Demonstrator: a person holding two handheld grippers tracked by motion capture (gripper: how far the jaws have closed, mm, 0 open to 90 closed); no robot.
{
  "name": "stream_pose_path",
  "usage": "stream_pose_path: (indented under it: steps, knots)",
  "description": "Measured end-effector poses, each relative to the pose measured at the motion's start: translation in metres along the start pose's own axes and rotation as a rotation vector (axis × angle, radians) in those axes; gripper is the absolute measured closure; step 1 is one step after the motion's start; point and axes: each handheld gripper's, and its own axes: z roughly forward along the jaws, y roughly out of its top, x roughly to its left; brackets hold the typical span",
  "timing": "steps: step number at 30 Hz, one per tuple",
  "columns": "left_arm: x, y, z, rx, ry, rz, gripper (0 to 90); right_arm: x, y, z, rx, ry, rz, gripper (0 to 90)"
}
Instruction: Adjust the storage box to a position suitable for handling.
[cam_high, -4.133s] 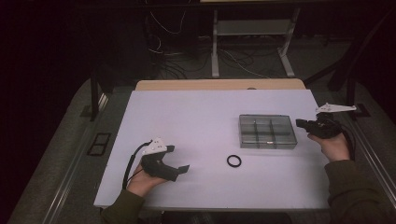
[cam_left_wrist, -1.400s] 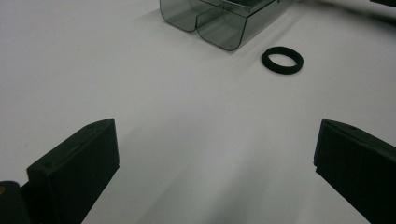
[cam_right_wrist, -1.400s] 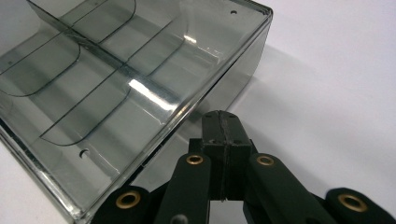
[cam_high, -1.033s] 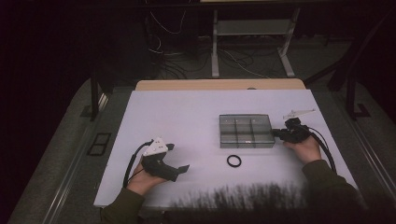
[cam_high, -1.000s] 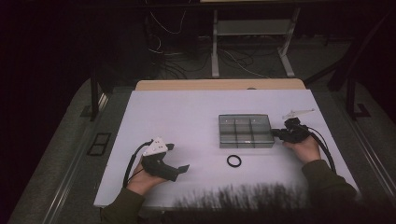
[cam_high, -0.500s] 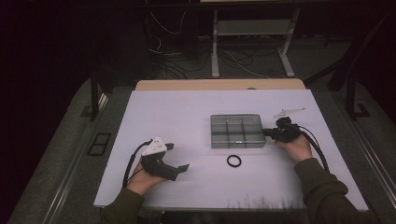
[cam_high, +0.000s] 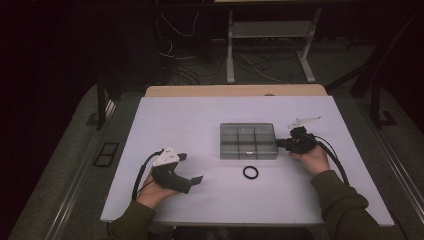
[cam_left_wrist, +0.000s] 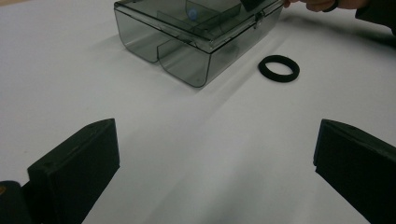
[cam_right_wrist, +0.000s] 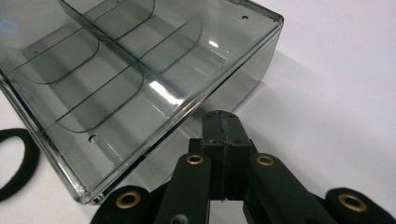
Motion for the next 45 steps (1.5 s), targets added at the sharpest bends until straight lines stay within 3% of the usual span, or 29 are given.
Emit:
stream_pose_path:
  steps: [45]
  knots:
    - [-0.001, 0.003, -0.001, -0.024, -0.016, 0.014, 0.0, 0.059, 0.039, 0.049, -0.023, 0.11, -0.107, 88.6]
